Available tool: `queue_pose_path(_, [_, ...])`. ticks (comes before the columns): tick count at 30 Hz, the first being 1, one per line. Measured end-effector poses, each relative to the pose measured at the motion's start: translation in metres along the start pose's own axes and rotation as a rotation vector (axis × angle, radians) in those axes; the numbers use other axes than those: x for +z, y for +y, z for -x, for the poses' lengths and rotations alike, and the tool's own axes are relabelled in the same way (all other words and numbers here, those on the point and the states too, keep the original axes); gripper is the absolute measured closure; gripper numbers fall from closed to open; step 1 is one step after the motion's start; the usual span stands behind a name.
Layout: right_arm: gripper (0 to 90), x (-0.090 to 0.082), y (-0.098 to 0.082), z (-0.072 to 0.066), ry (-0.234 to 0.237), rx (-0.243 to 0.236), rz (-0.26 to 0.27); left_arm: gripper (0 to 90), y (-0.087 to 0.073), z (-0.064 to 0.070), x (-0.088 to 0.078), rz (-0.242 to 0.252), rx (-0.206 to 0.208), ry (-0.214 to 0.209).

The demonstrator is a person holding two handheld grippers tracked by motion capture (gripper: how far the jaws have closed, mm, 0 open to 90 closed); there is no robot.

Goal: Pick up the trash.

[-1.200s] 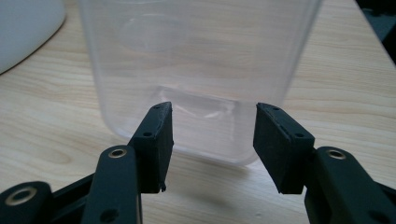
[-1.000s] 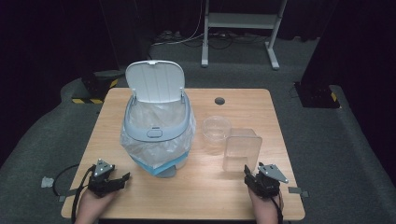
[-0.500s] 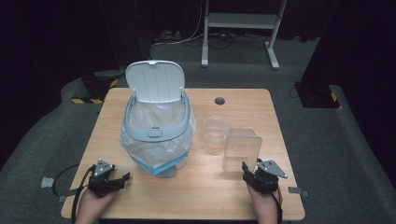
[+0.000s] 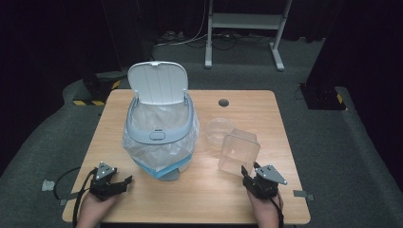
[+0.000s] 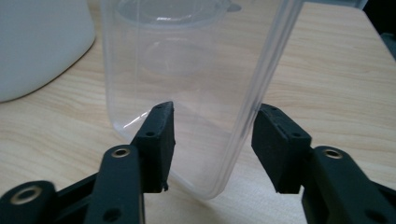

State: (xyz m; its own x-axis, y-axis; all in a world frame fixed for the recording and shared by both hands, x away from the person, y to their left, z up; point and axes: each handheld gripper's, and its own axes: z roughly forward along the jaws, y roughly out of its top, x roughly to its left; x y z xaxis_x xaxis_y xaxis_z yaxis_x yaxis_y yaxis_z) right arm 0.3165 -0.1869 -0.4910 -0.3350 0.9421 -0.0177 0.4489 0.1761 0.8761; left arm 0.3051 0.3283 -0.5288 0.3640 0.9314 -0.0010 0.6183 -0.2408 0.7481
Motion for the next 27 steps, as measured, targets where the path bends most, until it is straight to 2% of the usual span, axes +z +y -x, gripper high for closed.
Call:
queue_pose_path(4, [59.1, -0.0001, 0.0014, 0.0023, 0.002, 0.020, 0.012, 25.4, 0.0000, -0.0003, -0.0002, -0.003, 0.004, 0.000])
queue_pose_path(8, [64.0, -0.0025, 0.0031, 0.0000, 0.013, 0.013, 0.036, 25.5, 0.0000, -0.0002, -0.0002, -0.003, 0.004, 0.000])
queue_pose_path(13, [67.9, -0.0056, 0.0048, -0.0035, 0.016, 0.000, 0.057, 25.5, 0.0000, 0.0001, 0.0000, 0.000, 0.000, 0.000])
queue_pose_path(19, [72.2, -0.0082, 0.0057, -0.0020, 0.033, 0.032, 0.078, 25.5, 0.0000, 0.0001, 0.0000, 0.000, 0.000, 0.000])
queue_pose_path(27, [76.2, -0.0089, 0.0052, -0.0011, 0.052, 0.042, 0.090, 25.5, 0.0000, -0.0001, -0.0001, -0.001, 0.002, 0.001])
